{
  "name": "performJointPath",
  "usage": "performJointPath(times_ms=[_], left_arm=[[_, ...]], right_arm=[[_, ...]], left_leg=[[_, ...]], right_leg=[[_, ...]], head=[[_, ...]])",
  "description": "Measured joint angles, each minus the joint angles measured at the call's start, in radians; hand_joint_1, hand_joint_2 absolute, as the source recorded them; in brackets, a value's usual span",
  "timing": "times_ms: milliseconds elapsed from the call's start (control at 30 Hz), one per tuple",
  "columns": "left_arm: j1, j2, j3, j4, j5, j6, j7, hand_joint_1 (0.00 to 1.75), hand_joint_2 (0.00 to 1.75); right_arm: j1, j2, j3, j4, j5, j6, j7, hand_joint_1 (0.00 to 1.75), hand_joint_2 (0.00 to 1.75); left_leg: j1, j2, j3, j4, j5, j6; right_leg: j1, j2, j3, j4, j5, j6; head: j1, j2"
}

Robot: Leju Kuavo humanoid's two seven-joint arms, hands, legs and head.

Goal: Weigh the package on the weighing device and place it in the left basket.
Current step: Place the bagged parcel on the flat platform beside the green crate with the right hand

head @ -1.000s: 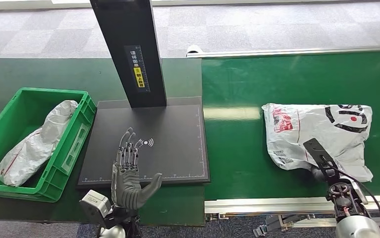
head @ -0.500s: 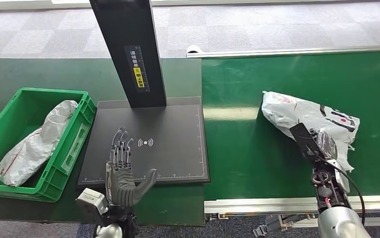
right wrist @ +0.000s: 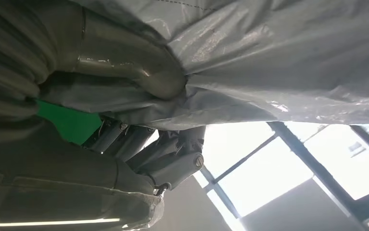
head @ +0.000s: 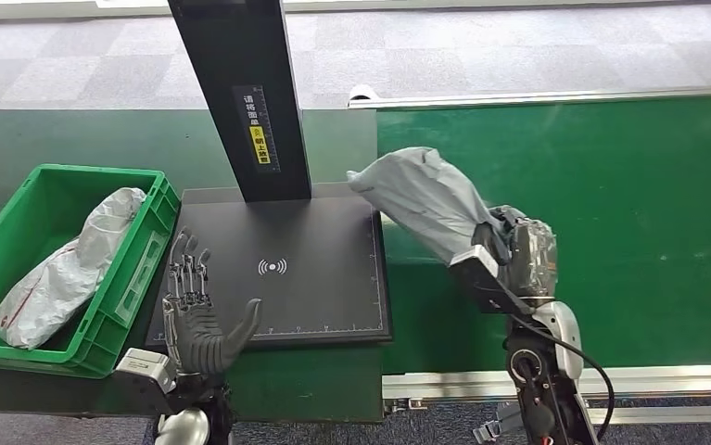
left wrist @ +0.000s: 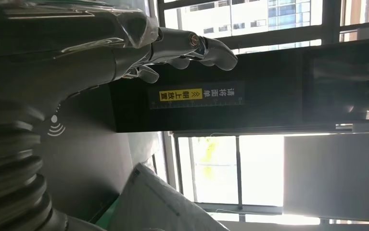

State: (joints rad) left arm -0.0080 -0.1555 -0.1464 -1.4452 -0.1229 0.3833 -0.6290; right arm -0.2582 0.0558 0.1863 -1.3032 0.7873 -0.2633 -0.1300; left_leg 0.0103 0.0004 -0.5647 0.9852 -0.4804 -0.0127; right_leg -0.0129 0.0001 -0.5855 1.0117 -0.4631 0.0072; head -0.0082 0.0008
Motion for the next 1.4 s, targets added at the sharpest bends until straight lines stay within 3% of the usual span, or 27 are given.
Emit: performJointPath(times_ms=[233,733,1033,1400], left_arm=[[-0.029,0.001,0.008,0.001,0.011,0.000,0.004,0.00,1.75],[-0.041,0.004,0.018,0.007,0.031,0.030,0.006,0.00,1.75],[-0.040,0.005,0.035,0.005,0.034,0.051,0.004,0.00,1.75],[-0.039,0.007,0.047,0.005,0.034,0.052,0.004,0.00,1.75]], right_arm=[[-0.010,0.066,0.182,0.064,0.022,0.047,0.023,1.75,1.75],[-0.036,0.119,0.345,0.163,-0.015,0.099,0.003,1.75,1.75],[-0.078,0.131,0.407,0.187,-0.053,0.110,-0.015,1.75,1.75],[-0.087,0.137,0.414,0.195,-0.056,0.112,-0.017,1.75,1.75]], left_leg=[[0.000,0.000,0.000,0.000,0.000,0.000],[0.001,0.000,-0.001,0.000,0.000,0.000],[0.000,0.000,-0.001,0.000,0.000,0.000],[0.000,0.000,-0.001,0.000,0.000,0.000]], right_leg=[[0.000,0.000,0.000,0.000,0.000,0.000],[0.001,0.000,-0.001,0.000,0.000,0.000],[0.000,0.000,-0.001,0.000,0.000,0.000],[0.001,0.000,-0.001,0.000,0.000,0.000]], head=[[0.000,0.000],[0.000,0.000],[0.000,0.000],[0.000,0.000]])
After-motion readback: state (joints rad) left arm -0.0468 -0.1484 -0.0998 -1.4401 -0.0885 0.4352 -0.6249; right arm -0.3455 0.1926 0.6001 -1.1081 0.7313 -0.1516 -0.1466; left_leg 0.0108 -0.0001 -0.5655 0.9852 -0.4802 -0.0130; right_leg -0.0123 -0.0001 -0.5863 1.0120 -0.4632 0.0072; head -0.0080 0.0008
